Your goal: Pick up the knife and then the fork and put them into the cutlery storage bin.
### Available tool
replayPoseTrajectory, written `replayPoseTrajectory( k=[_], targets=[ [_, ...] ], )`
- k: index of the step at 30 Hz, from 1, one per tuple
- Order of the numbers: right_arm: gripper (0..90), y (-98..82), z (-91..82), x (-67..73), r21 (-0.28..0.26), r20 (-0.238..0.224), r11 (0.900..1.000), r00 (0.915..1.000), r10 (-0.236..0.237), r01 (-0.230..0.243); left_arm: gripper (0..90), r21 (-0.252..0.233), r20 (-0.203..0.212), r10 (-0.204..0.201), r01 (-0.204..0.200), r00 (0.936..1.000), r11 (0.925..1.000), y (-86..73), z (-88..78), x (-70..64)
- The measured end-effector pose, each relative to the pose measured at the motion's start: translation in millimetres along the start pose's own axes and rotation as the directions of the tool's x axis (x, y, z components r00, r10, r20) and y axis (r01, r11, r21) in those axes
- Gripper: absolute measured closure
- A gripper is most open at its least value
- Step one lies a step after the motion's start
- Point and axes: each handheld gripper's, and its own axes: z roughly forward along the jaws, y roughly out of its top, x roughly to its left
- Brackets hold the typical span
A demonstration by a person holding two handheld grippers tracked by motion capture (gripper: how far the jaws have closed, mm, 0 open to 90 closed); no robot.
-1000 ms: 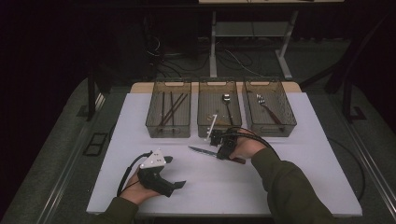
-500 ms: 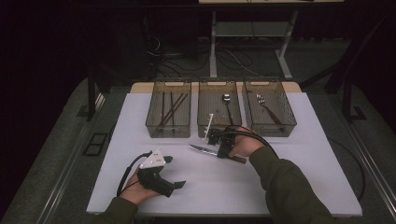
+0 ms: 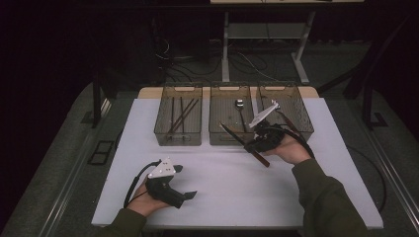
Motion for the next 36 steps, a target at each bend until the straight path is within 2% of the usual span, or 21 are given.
replayPoseTrajectory(
  k=[3, 7, 10, 12, 15, 18, 19, 23, 25, 27, 31, 34, 35, 36],
  targets=[
    [76.9, -7.4, -14.1, -6.2, -0.081, 0.006, 0.995, 0.9984, 0.057, -0.056, 0.0, -0.001, -0.001, -0.007, 0.007, 1.0000, 1.0000, -0.2, 0.3, 0.4],
    [76.9, -14.7, -35.5, -17.5, -0.183, 0.027, 0.977, 0.9929, 0.116, -0.109, 0.0, 0.003, 0.001, -0.005, 0.005, 1.0000, 1.0000, 0.1, 1.6, 2.0],
    [76.9, -18.8, -50.3, -27.0, -0.234, 0.071, 0.963, 0.9848, 0.158, -0.138, 0.0, 0.001, 0.001, -0.008, 0.008, 1.0000, 1.0000, 0.6, 2.1, 1.8],
    [76.9, -21.5, -59.3, -34.1, -0.270, 0.106, 0.949, 0.9747, 0.197, -0.163, 0.0, 0.000, 0.000, -0.010, 0.010, 0.9999, 0.9999, 0.6, 1.9, 1.9],
    [76.9, -24.6, -70.8, -44.5, -0.317, 0.173, 0.930, 0.9534, 0.247, -0.184, 0.0, 0.000, -0.001, -0.014, 0.014, 0.9999, 0.9999, 0.5, 1.6, 2.2],
    [76.9, -26.6, -80.4, -54.4, -0.363, 0.220, 0.908, 0.9269, 0.304, -0.212, 0.0, 0.000, 0.000, -0.013, 0.013, 0.9999, 0.9999, 0.4, 1.7, 2.5],
    [76.9, -27.1, -83.1, -58.8, -0.372, 0.238, 0.903, 0.9189, 0.315, -0.213, 0.0, 0.000, 0.000, -0.014, 0.014, 0.9999, 0.9999, 0.4, 1.7, 2.5],
    [76.9, -27.1, -90.2, -76.3, -0.401, 0.297, 0.883, 0.8773, 0.377, -0.244, 0.0, -0.002, 0.000, -0.013, 0.013, 0.9999, 0.9999, 0.2, 1.2, 2.8],
    [76.9, -27.6, -90.0, -85.0, -0.408, 0.317, 0.877, 0.8607, 0.398, -0.256, 0.0, -0.004, 0.001, -0.014, 0.014, 0.9999, 0.9999, 0.3, 1.0, 2.5],
    [76.9, -29.4, -86.5, -93.2, -0.411, 0.316, 0.869, 0.8504, 0.421, -0.277, 0.0, -0.005, 0.003, -0.011, 0.011, 0.9999, 0.9999, 0.3, 1.0, 2.1],
    [76.9, -34.5, -71.6, -105.3, -0.390, 0.330, 0.867, 0.8329, 0.445, -0.309, 0.0, -0.007, 0.005, -0.013, 0.013, 0.9999, 0.9999, 0.1, 0.9, 1.8],
    [76.8, -38.4, -60.8, -111.3, -0.344, 0.349, 0.881, 0.8263, 0.442, -0.325, 0.0, -0.007, 0.006, -0.008, 0.008, 0.9999, 0.9999, 0.1, -0.1, 1.9],
    [76.8, -40.3, -58.1, -112.7, -0.334, 0.357, 0.882, 0.8216, 0.444, -0.332, 0.0, -0.008, 0.006, -0.009, 0.009, 0.9999, 0.9999, 0.0, -0.1, 1.9],
    [76.8, -42.7, -55.4, -114.5, -0.325, 0.356, 0.883, 0.8205, 0.447, -0.340, 0.0, -0.007, 0.007, -0.009, 0.009, 0.9999, 0.9999, 0.1, -0.1, 1.9]
  ],
)
